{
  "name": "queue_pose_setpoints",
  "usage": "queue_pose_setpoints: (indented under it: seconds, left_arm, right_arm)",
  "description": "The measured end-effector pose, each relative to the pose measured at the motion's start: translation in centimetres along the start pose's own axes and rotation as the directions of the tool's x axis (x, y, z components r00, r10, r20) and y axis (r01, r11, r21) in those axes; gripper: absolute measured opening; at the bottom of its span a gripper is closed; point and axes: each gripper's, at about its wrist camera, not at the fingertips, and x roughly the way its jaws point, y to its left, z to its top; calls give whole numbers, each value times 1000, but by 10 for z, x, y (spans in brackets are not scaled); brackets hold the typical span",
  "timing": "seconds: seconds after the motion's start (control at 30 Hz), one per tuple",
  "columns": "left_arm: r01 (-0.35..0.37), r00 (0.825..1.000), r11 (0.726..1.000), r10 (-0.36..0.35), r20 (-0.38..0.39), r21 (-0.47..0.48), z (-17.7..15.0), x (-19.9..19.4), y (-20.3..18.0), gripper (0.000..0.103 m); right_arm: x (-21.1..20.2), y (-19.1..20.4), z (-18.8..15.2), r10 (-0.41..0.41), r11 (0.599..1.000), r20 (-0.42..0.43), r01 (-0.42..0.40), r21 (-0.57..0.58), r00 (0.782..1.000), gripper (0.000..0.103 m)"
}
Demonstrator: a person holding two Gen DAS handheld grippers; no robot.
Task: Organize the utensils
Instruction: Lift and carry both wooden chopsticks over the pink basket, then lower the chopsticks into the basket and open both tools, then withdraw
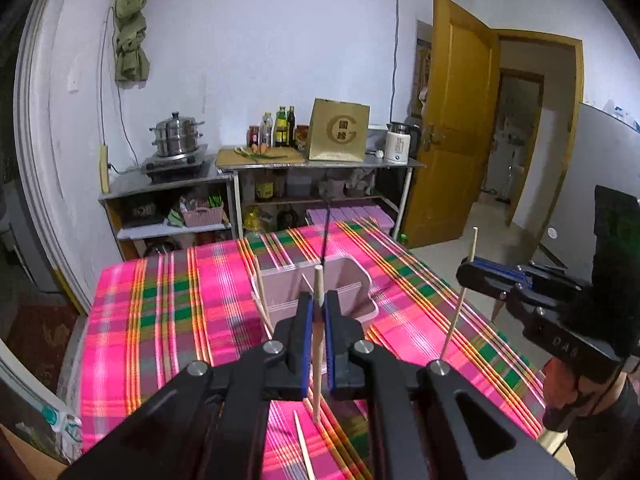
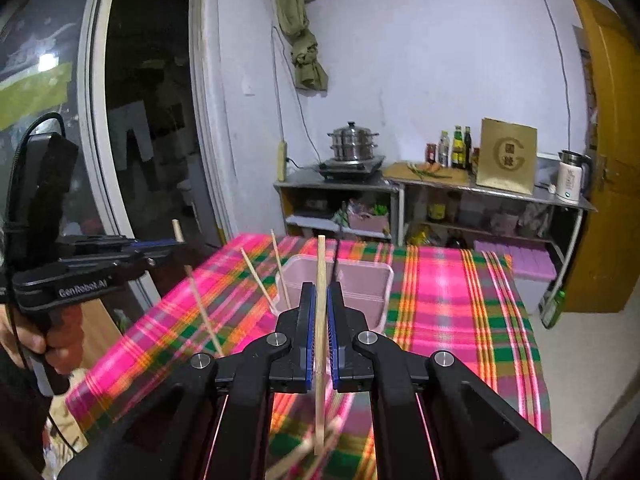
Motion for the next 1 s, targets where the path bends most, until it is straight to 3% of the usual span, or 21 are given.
queue_pose_setpoints:
  seconds: [0.47,1.0]
  left_arm:
    - [-13,999,1000,13,43,0,52,35,18,6]
    - [-2,1000,1000,2,13,0,44,83,30,6]
  right_arm:
    - [54,7,57,33,999,80,-36,36,996,5]
    - [115,0,54,3,999,88,-7,49,996,5]
